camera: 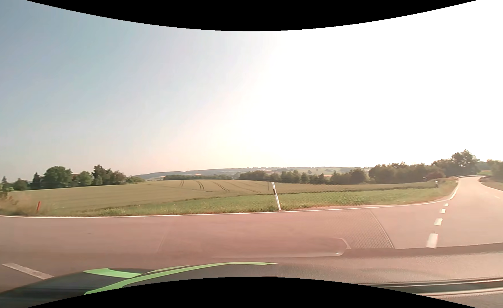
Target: Follow the waypoints while adhering to traffic rules and regulations
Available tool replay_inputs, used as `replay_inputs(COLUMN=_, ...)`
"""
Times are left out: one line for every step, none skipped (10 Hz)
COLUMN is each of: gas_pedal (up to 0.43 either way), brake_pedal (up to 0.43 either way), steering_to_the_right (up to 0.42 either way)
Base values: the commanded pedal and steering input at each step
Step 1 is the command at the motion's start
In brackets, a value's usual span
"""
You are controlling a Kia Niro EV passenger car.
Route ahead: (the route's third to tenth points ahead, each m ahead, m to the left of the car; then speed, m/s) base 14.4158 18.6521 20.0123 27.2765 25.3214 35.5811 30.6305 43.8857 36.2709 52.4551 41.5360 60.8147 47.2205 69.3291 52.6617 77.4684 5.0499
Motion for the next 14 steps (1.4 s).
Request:
replay_inputs(gas_pedal=0.047, brake_pedal=0.000, steering_to_the_right=-0.409)
replay_inputs(gas_pedal=0.067, brake_pedal=0.000, steering_to_the_right=-0.416)
replay_inputs(gas_pedal=0.079, brake_pedal=0.000, steering_to_the_right=-0.428)
replay_inputs(gas_pedal=0.098, brake_pedal=0.000, steering_to_the_right=-0.435)
replay_inputs(gas_pedal=0.098, brake_pedal=0.000, steering_to_the_right=-0.437)
replay_inputs(gas_pedal=0.098, brake_pedal=0.000, steering_to_the_right=-0.440)
replay_inputs(gas_pedal=0.098, brake_pedal=0.000, steering_to_the_right=-0.440)
replay_inputs(gas_pedal=0.118, brake_pedal=0.000, steering_to_the_right=-0.440)
replay_inputs(gas_pedal=0.118, brake_pedal=0.000, steering_to_the_right=-0.440)
replay_inputs(gas_pedal=0.130, brake_pedal=0.000, steering_to_the_right=-0.438)
replay_inputs(gas_pedal=0.130, brake_pedal=0.000, steering_to_the_right=-0.434)
replay_inputs(gas_pedal=0.130, brake_pedal=0.000, steering_to_the_right=-0.429)
replay_inputs(gas_pedal=0.138, brake_pedal=0.000, steering_to_the_right=-0.423)
replay_inputs(gas_pedal=0.169, brake_pedal=0.000, steering_to_the_right=-0.414)
